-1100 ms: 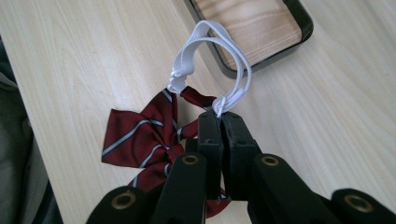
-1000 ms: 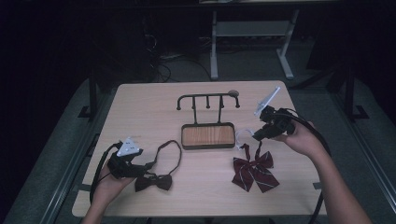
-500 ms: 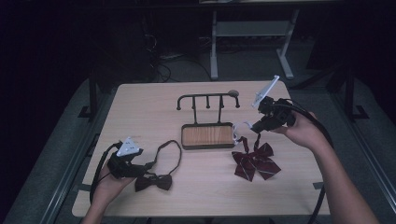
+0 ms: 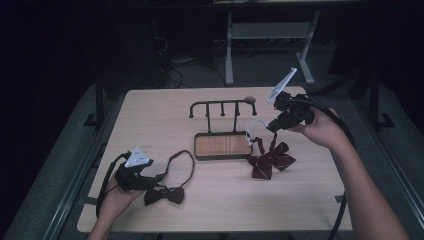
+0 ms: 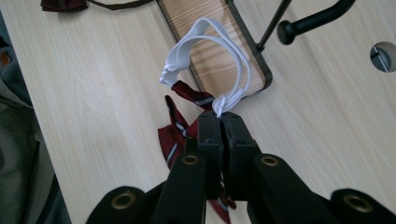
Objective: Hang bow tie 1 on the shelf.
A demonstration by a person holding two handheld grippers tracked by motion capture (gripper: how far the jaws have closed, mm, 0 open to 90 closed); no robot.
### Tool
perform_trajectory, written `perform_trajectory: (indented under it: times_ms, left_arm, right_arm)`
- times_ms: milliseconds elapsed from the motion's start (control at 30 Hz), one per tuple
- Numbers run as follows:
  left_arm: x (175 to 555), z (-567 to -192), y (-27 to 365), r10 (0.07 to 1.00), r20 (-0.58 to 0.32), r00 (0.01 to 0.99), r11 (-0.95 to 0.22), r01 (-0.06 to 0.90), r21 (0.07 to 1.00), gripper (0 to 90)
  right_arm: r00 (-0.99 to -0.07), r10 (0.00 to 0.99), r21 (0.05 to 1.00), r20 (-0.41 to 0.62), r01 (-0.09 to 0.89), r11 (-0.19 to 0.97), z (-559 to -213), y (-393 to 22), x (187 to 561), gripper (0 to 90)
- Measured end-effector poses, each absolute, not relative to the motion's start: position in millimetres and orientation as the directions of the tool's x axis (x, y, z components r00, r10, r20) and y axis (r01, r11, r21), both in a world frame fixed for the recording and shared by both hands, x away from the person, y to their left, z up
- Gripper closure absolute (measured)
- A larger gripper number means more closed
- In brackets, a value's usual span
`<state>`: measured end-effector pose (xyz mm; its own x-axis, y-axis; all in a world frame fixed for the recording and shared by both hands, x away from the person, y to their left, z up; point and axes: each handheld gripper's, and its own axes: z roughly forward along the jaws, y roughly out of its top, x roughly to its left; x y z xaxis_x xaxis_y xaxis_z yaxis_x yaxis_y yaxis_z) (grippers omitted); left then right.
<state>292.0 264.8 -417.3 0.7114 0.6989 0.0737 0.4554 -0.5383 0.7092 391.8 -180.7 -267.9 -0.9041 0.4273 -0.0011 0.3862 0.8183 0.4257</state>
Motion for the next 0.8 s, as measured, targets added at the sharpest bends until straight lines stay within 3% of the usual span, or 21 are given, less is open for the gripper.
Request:
perform_trajectory:
  times_ms: [800]
  left_arm:
    - [292, -417, 264, 0.696, 0.063, 0.715, -0.536, 0.459, 0.708, 32.7]
  right_arm:
    - [-0.881, 0.473, 0.409, -0.007, 0.429, 0.805, -254, -174, 422, 86.8]
